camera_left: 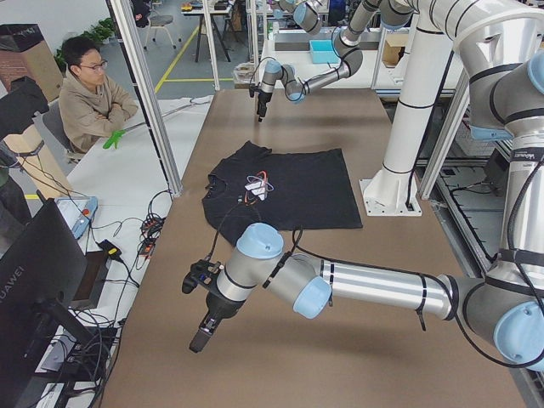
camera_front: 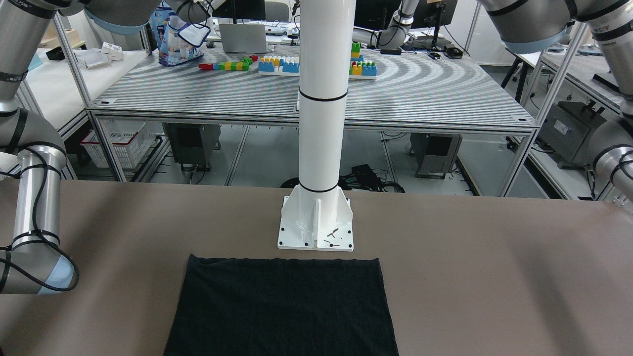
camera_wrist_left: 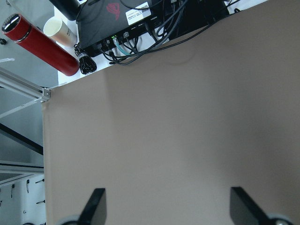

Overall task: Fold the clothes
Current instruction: 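Move the right gripper toward the shirt sleeve nearest it, then grasp the sleeve with the right gripper and fold it inward over the shirt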

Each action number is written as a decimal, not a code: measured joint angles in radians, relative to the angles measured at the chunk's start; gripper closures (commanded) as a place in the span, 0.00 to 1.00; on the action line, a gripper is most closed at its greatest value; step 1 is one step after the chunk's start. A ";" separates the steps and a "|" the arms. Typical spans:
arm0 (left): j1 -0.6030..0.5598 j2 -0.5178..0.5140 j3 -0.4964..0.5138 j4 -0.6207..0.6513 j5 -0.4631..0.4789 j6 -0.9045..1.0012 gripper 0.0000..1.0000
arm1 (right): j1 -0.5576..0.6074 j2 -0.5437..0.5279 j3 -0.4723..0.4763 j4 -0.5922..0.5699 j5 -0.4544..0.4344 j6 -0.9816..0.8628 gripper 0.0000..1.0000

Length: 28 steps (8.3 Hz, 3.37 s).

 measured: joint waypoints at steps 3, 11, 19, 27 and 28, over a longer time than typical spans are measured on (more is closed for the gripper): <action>0.015 0.000 -0.009 -0.006 0.004 -0.040 0.07 | -0.057 0.124 -0.160 0.062 -0.092 0.082 0.13; 0.020 0.004 -0.010 -0.027 0.007 -0.044 0.07 | -0.167 0.219 -0.270 0.069 -0.205 0.090 0.78; 0.031 0.004 -0.011 -0.028 0.007 -0.057 0.07 | -0.171 0.218 -0.163 0.052 -0.195 0.105 1.00; 0.034 0.004 -0.014 -0.028 0.008 -0.057 0.07 | -0.328 0.417 -0.120 -0.091 -0.273 0.415 1.00; 0.034 0.004 -0.015 -0.027 0.008 -0.057 0.07 | -0.346 0.461 -0.160 -0.105 -0.307 0.435 1.00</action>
